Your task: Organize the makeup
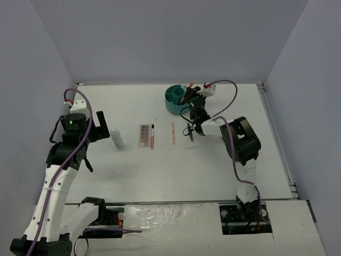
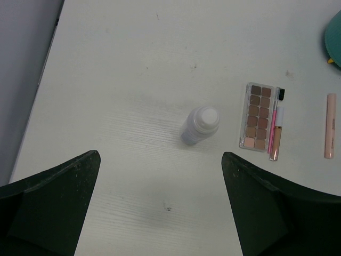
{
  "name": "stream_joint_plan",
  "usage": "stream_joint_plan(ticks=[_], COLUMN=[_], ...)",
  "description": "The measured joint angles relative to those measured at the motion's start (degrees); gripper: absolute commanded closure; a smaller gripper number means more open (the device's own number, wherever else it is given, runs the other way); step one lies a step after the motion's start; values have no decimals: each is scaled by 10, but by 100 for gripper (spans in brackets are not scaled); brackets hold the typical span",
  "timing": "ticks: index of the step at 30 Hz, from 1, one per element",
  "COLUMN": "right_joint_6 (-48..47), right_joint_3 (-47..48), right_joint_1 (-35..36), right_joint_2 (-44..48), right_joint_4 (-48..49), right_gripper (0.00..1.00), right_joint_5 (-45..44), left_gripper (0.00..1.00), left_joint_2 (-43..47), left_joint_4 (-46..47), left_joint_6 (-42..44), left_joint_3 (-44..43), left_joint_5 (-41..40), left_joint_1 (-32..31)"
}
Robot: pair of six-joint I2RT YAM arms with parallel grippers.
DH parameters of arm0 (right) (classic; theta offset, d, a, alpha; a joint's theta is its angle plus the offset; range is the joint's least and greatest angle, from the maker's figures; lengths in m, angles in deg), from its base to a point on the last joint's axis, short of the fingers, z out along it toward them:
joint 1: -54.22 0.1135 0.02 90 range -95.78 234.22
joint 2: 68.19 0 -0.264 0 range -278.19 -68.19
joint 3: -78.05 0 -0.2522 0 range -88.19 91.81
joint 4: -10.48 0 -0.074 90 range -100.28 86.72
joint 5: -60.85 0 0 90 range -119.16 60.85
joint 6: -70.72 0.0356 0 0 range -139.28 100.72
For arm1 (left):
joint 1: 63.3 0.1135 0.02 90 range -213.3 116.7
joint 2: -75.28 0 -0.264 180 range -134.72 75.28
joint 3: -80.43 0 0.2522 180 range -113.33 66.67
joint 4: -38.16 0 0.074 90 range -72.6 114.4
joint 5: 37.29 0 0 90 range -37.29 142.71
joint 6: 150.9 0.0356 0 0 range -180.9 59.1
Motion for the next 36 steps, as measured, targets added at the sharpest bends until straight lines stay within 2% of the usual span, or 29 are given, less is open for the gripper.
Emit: stream_joint_plan(ticks=[3,11,14,24,28,30,36], right_joint_6=[2,12,14,13,-1,-13,-72], right_joint_3=[2,3,2,-30,-62,-79,-92], right_joint_1=[0,0,0,0,0,0,-4], right_joint_2=[-7,-20,-20,-9,36,76,245], right_joint_4=[5,14,19,24,-6,-40,-208], right_gripper=[99,73,66,54,42,33,11], right_joint_5=[0,0,1,3,2,1,6], left_gripper=[3,3,3,3,3,3,3], left_joint_2=[0,0,0,0,0,-1,-23], left_joint_4=[0,0,0,0,1,1,5], left_joint_6=[0,0,0,0,0,-2,-17], left_joint_3=[0,0,0,0,0,0,0], left_joint_5=[0,1,3,7,14,24,77], left_joint_1=[0,2,3,3,3,3,-1])
